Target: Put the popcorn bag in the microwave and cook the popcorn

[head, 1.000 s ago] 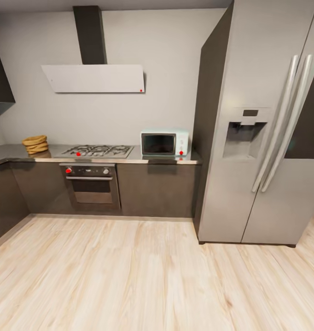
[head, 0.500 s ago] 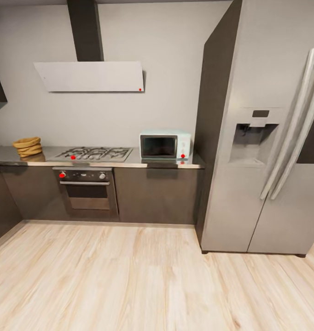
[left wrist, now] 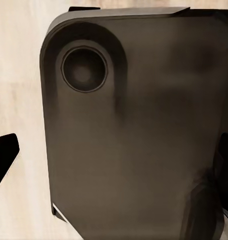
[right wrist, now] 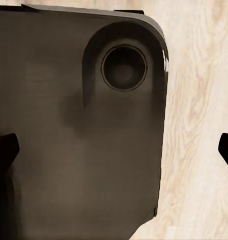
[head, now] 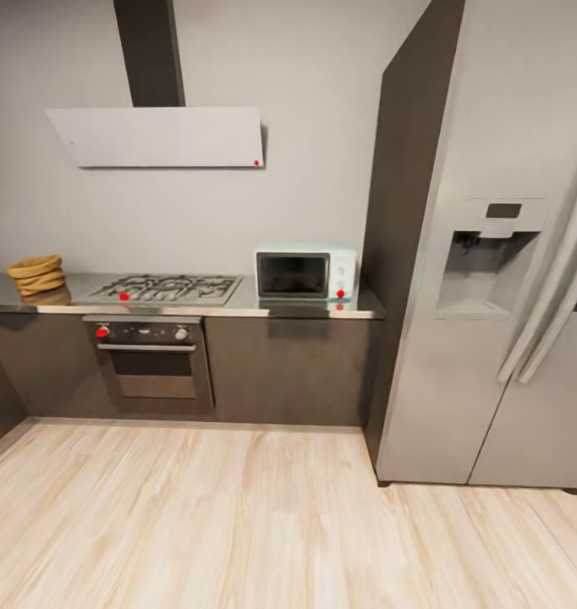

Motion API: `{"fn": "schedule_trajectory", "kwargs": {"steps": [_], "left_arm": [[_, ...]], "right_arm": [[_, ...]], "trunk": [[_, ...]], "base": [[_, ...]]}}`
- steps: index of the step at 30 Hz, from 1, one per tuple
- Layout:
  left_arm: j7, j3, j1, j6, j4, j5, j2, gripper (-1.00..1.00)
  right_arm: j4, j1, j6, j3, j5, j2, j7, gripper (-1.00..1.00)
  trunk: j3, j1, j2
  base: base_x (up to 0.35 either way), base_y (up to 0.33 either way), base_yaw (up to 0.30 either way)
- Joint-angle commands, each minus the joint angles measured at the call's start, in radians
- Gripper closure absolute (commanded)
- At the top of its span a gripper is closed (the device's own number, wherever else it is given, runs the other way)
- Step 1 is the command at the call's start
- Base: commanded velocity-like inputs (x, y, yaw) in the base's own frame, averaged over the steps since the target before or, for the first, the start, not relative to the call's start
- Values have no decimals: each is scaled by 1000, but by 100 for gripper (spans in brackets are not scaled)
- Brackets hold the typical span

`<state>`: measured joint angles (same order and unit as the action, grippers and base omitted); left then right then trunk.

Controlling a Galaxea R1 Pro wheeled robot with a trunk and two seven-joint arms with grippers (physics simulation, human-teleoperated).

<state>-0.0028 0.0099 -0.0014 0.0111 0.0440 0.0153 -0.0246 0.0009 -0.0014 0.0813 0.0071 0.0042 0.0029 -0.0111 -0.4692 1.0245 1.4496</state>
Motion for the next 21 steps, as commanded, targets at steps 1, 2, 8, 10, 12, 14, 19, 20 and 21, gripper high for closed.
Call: {"fn": "schedule_trajectory", "kwargs": {"steps": [1, 2, 8, 10, 12, 14, 19, 20, 21], "left_arm": [[0, 1, 0, 1, 0, 2, 0, -100], [0, 1, 0, 1, 0, 2, 0, -100], [0, 1, 0, 1, 0, 2, 0, -100], [0, 1, 0, 1, 0, 2, 0, -100], [0, 1, 0, 1, 0, 2, 0, -100], [0, 1, 0, 1, 0, 2, 0, -100], [0, 1, 0, 1, 0, 2, 0, -100], [0, 1, 0, 1, 0, 2, 0, -100], [0, 1, 0, 1, 0, 2, 0, -100]], "right_arm": [[0, 0, 3, 1, 0, 0, -1, -100], [0, 0, 3, 1, 0, 0, -1, -100], [0, 0, 3, 1, 0, 0, -1, -100], [0, 0, 3, 1, 0, 0, -1, -100], [0, 0, 3, 1, 0, 0, -1, -100], [0, 0, 3, 1, 0, 0, -1, -100], [0, 0, 3, 1, 0, 0, -1, -100], [0, 0, 3, 1, 0, 0, -1, -100], [0, 0, 3, 1, 0, 0, -1, -100]], "trunk": [[-1, 1, 0], [-1, 1, 0], [-1, 1, 0], [-1, 1, 0], [-1, 1, 0], [-1, 1, 0], [-1, 1, 0], [-1, 1, 0], [-1, 1, 0]], "base": [[293, 69, 0], [293, 72, 0], [293, 74, 0], [291, 75, 0], [287, 75, 0], [284, 76, 0], [284, 76, 0], [283, 76, 0], [283, 76, 0]]}}
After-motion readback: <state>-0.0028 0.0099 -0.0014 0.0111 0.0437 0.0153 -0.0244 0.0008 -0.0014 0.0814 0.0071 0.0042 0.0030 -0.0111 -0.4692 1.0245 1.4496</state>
